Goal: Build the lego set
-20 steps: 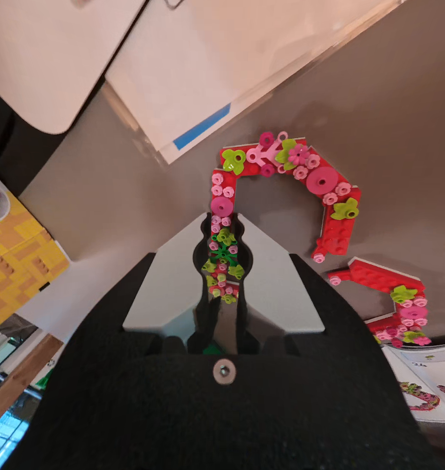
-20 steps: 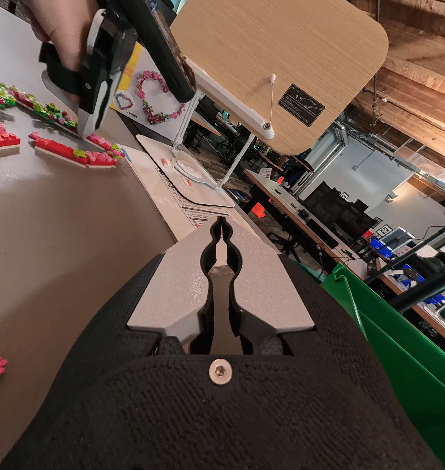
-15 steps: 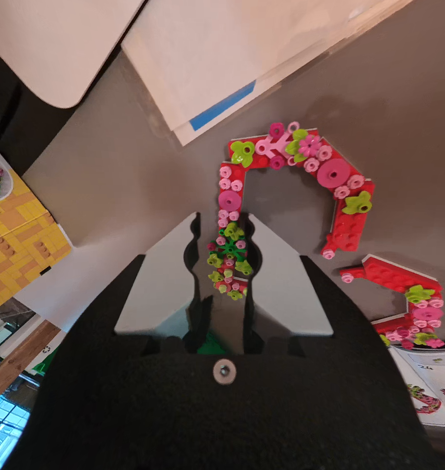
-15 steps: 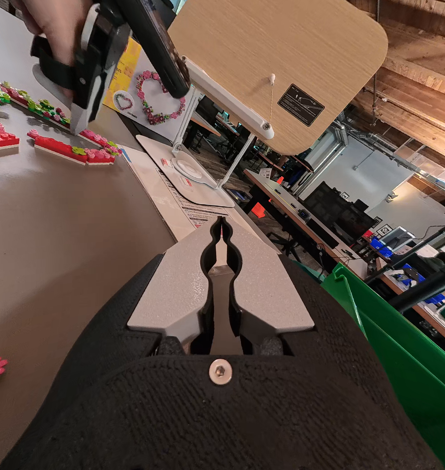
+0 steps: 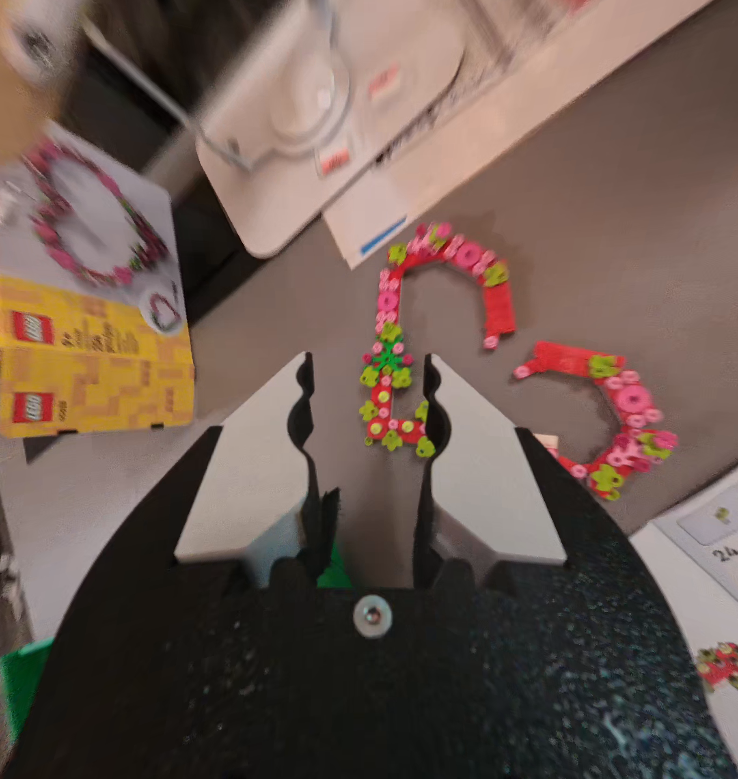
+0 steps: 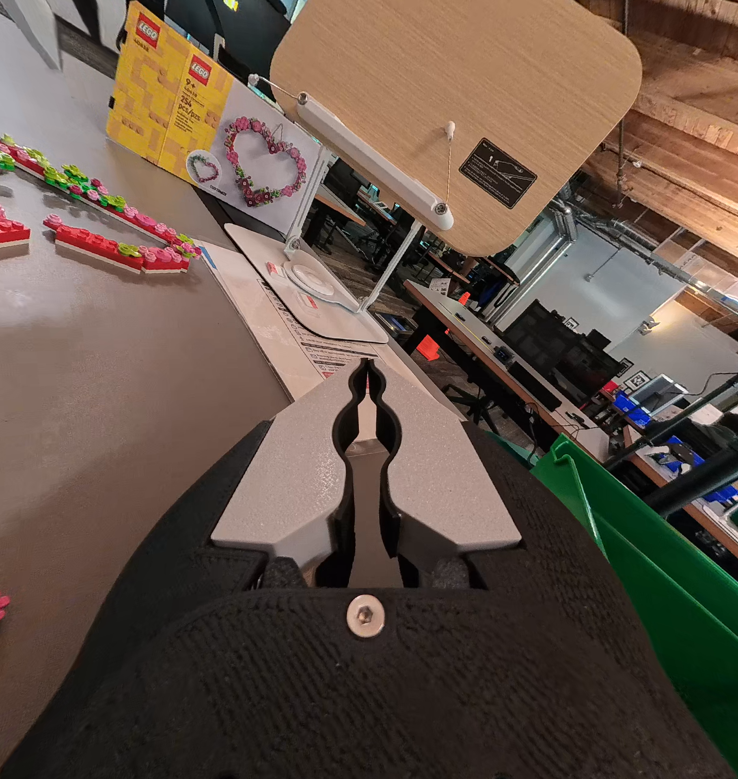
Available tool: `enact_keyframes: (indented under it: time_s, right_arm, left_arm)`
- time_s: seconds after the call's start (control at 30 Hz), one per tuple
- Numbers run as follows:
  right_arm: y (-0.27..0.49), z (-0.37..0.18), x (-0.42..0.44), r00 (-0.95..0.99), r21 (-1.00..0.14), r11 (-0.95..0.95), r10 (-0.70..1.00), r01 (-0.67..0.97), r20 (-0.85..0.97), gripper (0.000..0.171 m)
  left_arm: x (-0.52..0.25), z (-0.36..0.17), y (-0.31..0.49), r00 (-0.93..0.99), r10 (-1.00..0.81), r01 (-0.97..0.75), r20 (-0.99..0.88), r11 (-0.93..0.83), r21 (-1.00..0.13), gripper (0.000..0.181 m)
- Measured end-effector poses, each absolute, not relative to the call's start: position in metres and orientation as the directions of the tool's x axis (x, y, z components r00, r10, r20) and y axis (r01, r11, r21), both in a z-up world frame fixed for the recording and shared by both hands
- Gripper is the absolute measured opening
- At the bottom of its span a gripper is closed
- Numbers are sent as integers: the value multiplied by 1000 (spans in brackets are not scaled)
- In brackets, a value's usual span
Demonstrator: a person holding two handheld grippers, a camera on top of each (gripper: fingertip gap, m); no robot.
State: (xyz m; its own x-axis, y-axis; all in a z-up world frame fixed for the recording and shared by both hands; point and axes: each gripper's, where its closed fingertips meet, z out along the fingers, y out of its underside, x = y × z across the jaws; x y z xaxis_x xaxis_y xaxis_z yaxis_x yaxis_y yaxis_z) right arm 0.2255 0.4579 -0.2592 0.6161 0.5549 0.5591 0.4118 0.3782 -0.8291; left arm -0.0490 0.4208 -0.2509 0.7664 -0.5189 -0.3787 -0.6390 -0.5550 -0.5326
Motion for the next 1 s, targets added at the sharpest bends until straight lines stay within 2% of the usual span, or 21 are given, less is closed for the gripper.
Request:
enact_keyframes:
  time_s: [0.03,0.1,0.17,0.23,0.33,0.57,0.77,1.0]
  right_arm:
    - [458,-259,225,615,-828,378,555,413,560,0]
    - [458,-259,225,615,-827,378,554,415,561,0]
    - [458,-260,225,614,-827,378,554,416,562,0]
    - [458,-260,225,614,-826,378,553,417,563,0]
    - [458,-260,225,611,-824,380,553,420,566,0]
    - [458,-261,224,608,-821,378,552,428,571,0]
    - [458,-262,223,596,-810,384,549,443,586,0]
    - [457,-264,221,589,-805,386,550,450,592,0]
  left_arm:
    - [-43,-239,410,762,-516,-634,-392,-470,-614,48]
    - [-36,-222,383,765,-496,-600,-411,-319,-733,44]
    - [-40,-213,356,778,-448,-566,-440,-196,-801,39]
    - [-46,-204,331,793,-389,-523,-469,-40,-851,34]
    - [-61,-196,296,823,-275,-461,-497,188,-867,16]
    - [-103,-207,270,896,-28,-413,-443,310,-856,16]
    - [-76,-220,268,785,-46,-565,-617,354,-745,14]
    - [-66,-227,270,748,-68,-600,-660,356,-717,11]
